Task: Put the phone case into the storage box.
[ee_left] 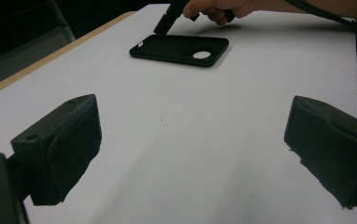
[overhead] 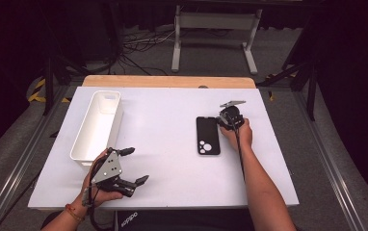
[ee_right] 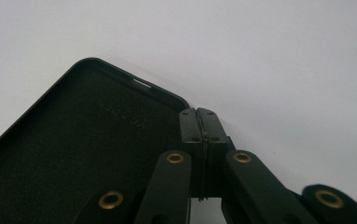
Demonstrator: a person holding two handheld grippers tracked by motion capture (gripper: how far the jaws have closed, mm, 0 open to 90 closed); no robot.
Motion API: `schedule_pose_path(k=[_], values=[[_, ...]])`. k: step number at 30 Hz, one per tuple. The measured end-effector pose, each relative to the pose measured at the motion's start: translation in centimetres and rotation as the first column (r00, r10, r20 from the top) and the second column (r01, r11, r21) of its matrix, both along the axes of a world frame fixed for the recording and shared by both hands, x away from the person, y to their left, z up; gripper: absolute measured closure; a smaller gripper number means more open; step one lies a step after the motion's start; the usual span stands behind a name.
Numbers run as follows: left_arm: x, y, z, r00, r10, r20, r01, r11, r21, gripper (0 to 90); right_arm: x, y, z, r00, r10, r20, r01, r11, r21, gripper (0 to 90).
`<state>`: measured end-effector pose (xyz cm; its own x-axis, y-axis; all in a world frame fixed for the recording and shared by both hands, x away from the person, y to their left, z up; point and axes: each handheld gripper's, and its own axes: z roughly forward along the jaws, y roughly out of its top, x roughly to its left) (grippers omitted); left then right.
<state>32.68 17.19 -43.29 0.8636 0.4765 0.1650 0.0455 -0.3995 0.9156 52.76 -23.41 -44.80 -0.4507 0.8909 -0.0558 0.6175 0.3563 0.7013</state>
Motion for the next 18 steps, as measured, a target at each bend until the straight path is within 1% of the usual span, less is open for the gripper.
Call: schedule_pose_path(k=[1, 4, 7, 8, 10, 12, 13, 15, 16, 18], values=[[0.0, 0.0, 0.0, 1.0, -0.001, -0.001, 0.001, 1.0, 0.0, 4.8, 0.0, 0.1, 0.0, 1.0, 0.005, -0.003, -0.005, 1.0, 0.003, 90.0], [0.0, 0.0, 0.0, 1.0, -0.003, -0.005, 0.003, 1.0, 0.007, 4.9, -0.1, 0.8, 0.0, 0.9994, 0.034, -0.001, -0.034, 0.9993, -0.014, 90.0], [0.0, 0.0, 0.0, 1.0, -0.001, 0.001, 0.001, 1.0, 0.006, 5.0, 0.0, 1.3, 0.1, 0.9984, 0.057, -0.002, -0.057, 0.998, -0.028, 90.0], [0.0, 0.0, -0.1, 1.0, -0.002, -0.002, 0.002, 1.0, 0.005, 5.0, 0.0, 1.6, 0.1, 0.9979, 0.064, 0.0, -0.064, 0.9971, -0.041, 90.0], [0.1, 0.0, -0.1, 0.9999, -0.005, -0.01, 0.005, 0.9999, 0.009, 5.1, 0.1, 1.9, 0.1, 0.9971, 0.076, -0.006, -0.076, 0.9961, -0.044, 90.0], [0.1, 0.0, -0.1, 0.9999, -0.007, -0.014, 0.007, 0.9999, 0.011, 5.1, 0.4, 2.2, 0.3, 0.9965, 0.08, -0.022, -0.081, 0.9963, -0.031, 90.0], [0.0, 0.0, -0.1, 0.9999, -0.006, -0.01, 0.006, 0.9999, 0.01, 5.2, 0.6, 2.4, 0.5, 0.9962, 0.084, -0.025, -0.085, 0.996, -0.03, 90.0], [0.0, 0.0, -0.1, 1.0, -0.003, -0.005, 0.003, 1.0, 0.006, 5.2, 0.7, 3.1, 0.6, 0.9951, 0.096, -0.024, -0.097, 0.9937, -0.056, 90.0], [0.0, 0.1, 0.0, 1.0, -0.005, -0.006, 0.005, 0.9999, 0.009, 5.3, 0.8, 3.6, 0.5, 0.9946, 0.099, -0.028, -0.101, 0.9933, -0.057, 90.0], [0.0, 0.2, -0.1, 0.9998, -0.004, -0.02, 0.004, 1.0, 0.0, 5.3, 0.9, 4.3, 0.4, 0.9937, 0.108, -0.03, -0.11, 0.9919, -0.064, 90.0]])
